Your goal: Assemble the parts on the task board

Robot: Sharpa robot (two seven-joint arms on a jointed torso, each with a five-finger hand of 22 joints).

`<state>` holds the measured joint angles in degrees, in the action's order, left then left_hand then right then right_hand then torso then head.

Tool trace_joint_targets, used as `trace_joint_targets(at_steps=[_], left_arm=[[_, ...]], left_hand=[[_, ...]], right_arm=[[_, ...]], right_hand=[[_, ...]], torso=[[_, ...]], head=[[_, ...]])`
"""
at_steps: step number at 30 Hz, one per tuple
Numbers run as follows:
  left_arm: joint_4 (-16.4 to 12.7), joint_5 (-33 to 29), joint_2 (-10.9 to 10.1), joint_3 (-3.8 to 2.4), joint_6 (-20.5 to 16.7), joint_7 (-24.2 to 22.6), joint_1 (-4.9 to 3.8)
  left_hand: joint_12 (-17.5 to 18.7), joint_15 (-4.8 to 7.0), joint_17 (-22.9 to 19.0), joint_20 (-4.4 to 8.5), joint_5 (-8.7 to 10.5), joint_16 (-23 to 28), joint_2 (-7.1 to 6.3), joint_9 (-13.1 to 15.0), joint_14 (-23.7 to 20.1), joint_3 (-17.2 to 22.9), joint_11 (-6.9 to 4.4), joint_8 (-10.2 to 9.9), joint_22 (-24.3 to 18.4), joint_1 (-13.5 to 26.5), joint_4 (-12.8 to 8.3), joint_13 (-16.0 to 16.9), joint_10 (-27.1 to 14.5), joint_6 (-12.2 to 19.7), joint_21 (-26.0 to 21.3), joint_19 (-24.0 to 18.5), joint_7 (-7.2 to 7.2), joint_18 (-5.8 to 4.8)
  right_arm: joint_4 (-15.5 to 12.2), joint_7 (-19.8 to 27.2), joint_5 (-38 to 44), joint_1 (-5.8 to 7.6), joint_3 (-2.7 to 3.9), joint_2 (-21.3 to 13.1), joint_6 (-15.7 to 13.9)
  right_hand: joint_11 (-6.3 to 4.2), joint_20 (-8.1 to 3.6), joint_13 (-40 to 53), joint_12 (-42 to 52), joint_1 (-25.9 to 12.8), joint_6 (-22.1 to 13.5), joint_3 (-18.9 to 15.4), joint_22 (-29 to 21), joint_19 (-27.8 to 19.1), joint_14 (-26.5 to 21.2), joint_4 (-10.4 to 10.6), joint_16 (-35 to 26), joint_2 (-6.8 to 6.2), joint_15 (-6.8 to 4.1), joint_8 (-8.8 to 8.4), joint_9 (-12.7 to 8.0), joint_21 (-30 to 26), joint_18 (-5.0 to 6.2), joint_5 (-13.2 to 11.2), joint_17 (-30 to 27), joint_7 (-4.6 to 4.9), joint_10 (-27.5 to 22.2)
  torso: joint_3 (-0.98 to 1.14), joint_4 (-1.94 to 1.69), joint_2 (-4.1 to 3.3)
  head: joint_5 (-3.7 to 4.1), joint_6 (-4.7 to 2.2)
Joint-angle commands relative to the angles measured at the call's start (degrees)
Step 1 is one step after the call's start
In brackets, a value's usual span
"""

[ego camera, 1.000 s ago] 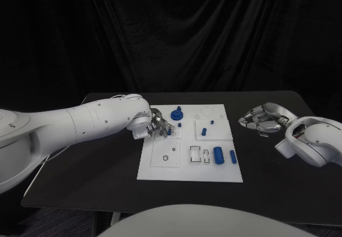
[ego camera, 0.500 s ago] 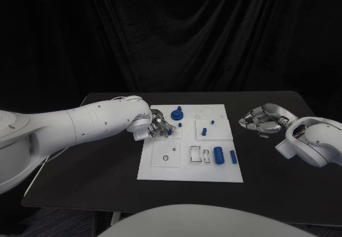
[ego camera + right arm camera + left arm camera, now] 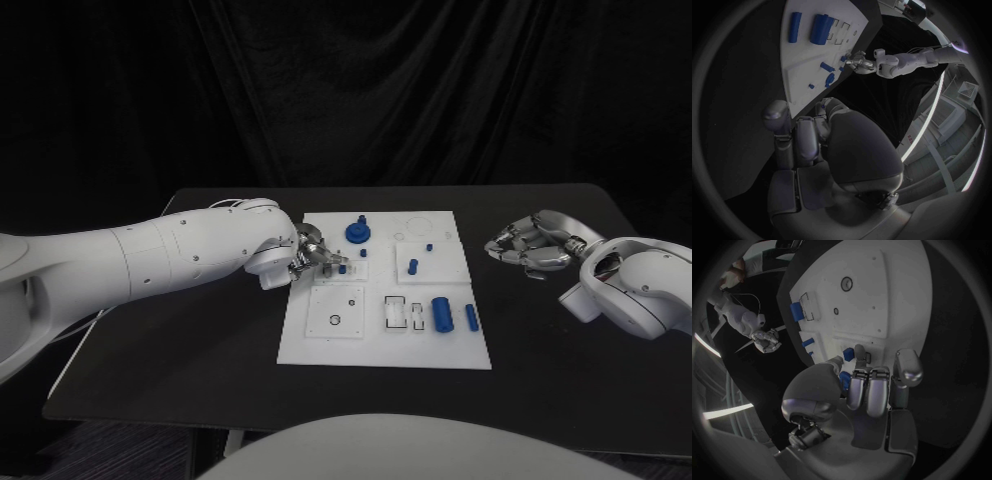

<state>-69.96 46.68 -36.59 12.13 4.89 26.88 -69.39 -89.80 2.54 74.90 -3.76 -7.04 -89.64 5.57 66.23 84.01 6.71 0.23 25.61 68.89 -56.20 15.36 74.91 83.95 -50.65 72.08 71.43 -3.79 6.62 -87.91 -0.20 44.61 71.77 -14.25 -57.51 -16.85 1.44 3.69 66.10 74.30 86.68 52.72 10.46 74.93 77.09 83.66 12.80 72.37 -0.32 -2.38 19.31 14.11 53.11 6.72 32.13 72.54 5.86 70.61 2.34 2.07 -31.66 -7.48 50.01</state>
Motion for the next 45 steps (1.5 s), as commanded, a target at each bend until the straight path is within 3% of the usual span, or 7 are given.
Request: trace_joint_targets(at_steps=[1, 7, 13, 19, 27, 37, 45], left_arm=[[-1.91, 3.3, -1.12, -0.07, -3.05, 2.09, -1.35], [-5.19, 4.01, -3.23, -0.07, -5.11, 1.51, -4.56], [-6.98, 6.09, -4.18, -0.08, -5.01, 1.77, -8.23], [-4.78, 7.57, -3.04, -0.07, 0.16, 4.21, -9.75], [2.25, 10.94, 0.57, -0.06, 4.28, 4.66, -9.63], [9.72, 11.72, 4.09, -0.06, 4.68, 2.93, -7.46], [12.41, 11.82, 5.62, -0.06, 4.36, 1.2, -6.13]], left_hand=[[-0.2, 0.39, 15.1, 0.09, 0.24, -0.36, -0.37, 0.5, 5.99, -0.7, -0.53, 0.42, 0.37, -0.01, 0.34, 15.09, 6.05, -0.14, 0.48, 0.63, 0.49, -0.47], [-0.2, 0.59, 15.1, 0.27, -0.08, -0.36, -0.58, 1.23, 5.99, -1.32, -0.73, 0.96, 1.26, -0.41, 0.6, 15.09, 6.05, -0.37, 1.16, 1.53, 0.72, -0.7], [-0.2, 1.3, 15.1, 0.97, -1.65, -0.36, -0.64, 3.5, 5.99, -2.11, -1.52, 3.07, 5.0, -2.48, 0.35, 15.09, 6.05, -1.3, 4.27, 4.91, 1.55, -1.69], [-0.2, 1.38, 15.1, 1.22, -3.63, -0.36, -0.32, 2.97, 5.99, -0.98, -1.44, 0.85, 4.4, -6.22, -1.91, 15.09, 6.05, 0.69, 3.35, 4.01, 1.34, -1.44], [-0.2, 0.93, 15.1, 0.82, -3.74, -0.36, -0.49, 1.24, 5.99, -0.59, -0.94, -2.04, 3.94, -7.07, -2.57, 15.09, 6.05, 1.23, 2.52, 3.26, 0.71, -1.28], [-0.2, 0.69, 15.1, 0.59, -3.14, -0.36, -0.44, 0.42, 5.99, -0.77, -0.67, -3.35, 3.83, -6.68, -2.25, 15.09, 6.05, 1.07, 2.23, 3.05, 0.41, -1.22], [-0.2, 0.2, 15.1, 0.15, -2.43, -0.36, -0.37, -0.78, 5.99, -1.23, -0.1, -5.75, 3.17, -6.06, -1.68, 15.09, 6.05, 1.7, 1.26, 2.22, -0.25, -0.99]], right_arm=[[-0.16, -1.16, -0.01, -0.14, 0.04, -0.09, 0.19], [-0.17, -1.22, -0.02, -0.13, 0.04, -0.04, 0.06], [-0.05, -1.27, -0.02, -0.12, 0.05, 0.09, -0.04], [0.07, -1.48, -0.03, -0.12, 0.05, 0.31, 0.17], [0.09, -1.42, -0.03, -0.12, 0.05, 0.38, 0.55], [0.0, -1.44, -0.03, -0.13, 0.05, 0.4, 0.82], [-0.04, -1.49, -0.03, -0.13, 0.05, 0.44, 0.98]], right_hand=[[0.03, 0.05, -2.57, -0.23, -0.24, -0.17, 0.26, 3.11, -0.29, -0.46, 0.07, -0.35, 0.23, 0.0, 0.24, 0.09, -0.3, 0.56, 0.26, -0.06, 0.2, -0.33], [0.03, 0.06, -2.61, -0.27, -0.37, -0.15, 0.25, 3.07, -0.32, -0.51, 0.13, -0.44, 0.19, 0.0, 0.27, 0.11, -0.42, 0.57, 0.27, -0.14, 0.2, -0.35], [0.03, 0.06, -2.61, -0.27, -0.37, -0.15, 0.25, 3.07, -0.32, -0.51, 0.13, -0.44, 0.19, 0.0, 0.27, 0.11, -0.42, 0.57, 0.27, -0.14, 0.2, -0.35], [0.02, 0.06, -2.69, -0.33, -0.43, -0.12, 0.26, 3.03, -0.36, -0.54, 0.15, -0.52, 0.17, 0.01, 0.29, 0.12, -0.53, 0.59, 0.28, -0.22, 0.18, -0.4], [0.01, 0.06, -2.9, -0.47, -0.47, -0.09, 0.29, 2.9, -0.5, -0.64, 0.17, -0.76, 0.19, 0.0, 0.31, 0.13, -0.94, 0.66, 0.3, -0.45, 0.17, -0.55], [0.01, 0.06, -2.9, -0.47, -0.47, -0.09, 0.29, 2.9, -0.5, -0.64, 0.17, -0.76, 0.19, 0.0, 0.31, 0.13, -0.94, 0.66, 0.3, -0.45, 0.17, -0.55], [0.0, 0.07, -3.07, -0.59, -0.5, -0.09, 0.33, 2.83, -0.56, -0.7, 0.18, -0.9, 0.2, 0.0, 0.32, 0.14, -1.13, 0.69, 0.33, -0.59, 0.15, -0.67]], torso=[[0.01, 0.03, 0.01], [-0.03, 0.08, 0.07], [0.25, 0.24, 0.26], [0.09, 0.01, -0.01], [-0.04, 0.11, -0.17], [-0.31, 0.15, -0.8], [-0.49, 0.26, -1.26]], head=[[-0.17, -0.01], [-0.13, -0.01], [-0.27, -0.01], [-0.15, -0.01], [-0.63, -0.01], [-0.6, -0.01], [-0.72, -0.01]])
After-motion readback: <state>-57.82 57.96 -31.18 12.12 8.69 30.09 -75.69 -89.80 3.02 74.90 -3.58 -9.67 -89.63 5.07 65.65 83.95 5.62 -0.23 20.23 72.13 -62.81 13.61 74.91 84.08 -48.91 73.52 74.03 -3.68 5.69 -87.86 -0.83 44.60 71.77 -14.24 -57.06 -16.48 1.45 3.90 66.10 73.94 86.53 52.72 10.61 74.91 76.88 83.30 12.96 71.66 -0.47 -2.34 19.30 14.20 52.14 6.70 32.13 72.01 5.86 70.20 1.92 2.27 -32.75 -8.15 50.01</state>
